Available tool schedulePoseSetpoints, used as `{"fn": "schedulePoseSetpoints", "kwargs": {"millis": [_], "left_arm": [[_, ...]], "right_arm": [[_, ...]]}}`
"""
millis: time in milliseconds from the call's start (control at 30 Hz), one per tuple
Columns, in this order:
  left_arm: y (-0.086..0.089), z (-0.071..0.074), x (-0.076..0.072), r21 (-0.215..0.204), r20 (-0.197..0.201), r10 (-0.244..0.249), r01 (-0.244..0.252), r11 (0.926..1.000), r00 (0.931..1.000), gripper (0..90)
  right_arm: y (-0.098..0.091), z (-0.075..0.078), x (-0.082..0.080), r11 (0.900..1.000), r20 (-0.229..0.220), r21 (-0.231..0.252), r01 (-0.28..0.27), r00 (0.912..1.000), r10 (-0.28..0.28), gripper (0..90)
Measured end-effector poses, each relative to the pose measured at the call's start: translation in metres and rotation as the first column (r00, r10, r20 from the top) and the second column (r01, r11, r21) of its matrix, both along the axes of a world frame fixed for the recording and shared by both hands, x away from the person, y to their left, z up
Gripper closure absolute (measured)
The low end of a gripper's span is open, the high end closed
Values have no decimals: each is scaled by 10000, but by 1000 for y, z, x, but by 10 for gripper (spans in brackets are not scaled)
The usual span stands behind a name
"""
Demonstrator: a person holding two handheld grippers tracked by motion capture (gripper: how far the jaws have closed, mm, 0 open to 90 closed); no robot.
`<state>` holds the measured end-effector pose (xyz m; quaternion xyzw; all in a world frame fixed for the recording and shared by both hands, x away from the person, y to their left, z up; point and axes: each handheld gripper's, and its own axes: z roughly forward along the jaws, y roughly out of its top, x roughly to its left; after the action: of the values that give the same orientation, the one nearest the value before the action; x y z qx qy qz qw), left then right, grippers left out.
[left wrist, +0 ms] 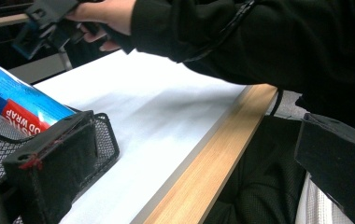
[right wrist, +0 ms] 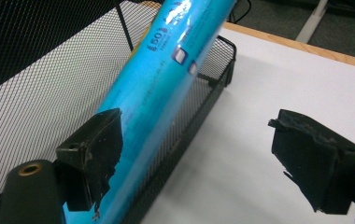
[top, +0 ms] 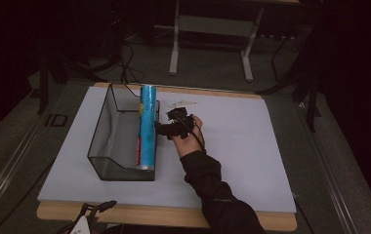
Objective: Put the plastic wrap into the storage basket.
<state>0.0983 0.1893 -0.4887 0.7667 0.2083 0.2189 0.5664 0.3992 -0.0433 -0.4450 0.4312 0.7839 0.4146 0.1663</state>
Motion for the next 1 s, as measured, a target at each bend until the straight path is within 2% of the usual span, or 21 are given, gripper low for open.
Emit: {"fn": "schedulePoseSetpoints", "kwargs": {"millis": [167,367,1000], "left_arm": [[0,0,0,11,3,21,-21,10000,10000,1],[0,0,0,44,-5,2,-2,10000,10000,1],[-1,-1,0,133,-18,-15,15,9999,10000,1]], "right_arm": [[-19,0,-8,9999,-4,107,-34,10000,34,161],[-35,0,-16,9997,129,-117,-219,9997,221,159],[-85,-21,-54,9969,-29,-186,-762,9971,761,150]]}}
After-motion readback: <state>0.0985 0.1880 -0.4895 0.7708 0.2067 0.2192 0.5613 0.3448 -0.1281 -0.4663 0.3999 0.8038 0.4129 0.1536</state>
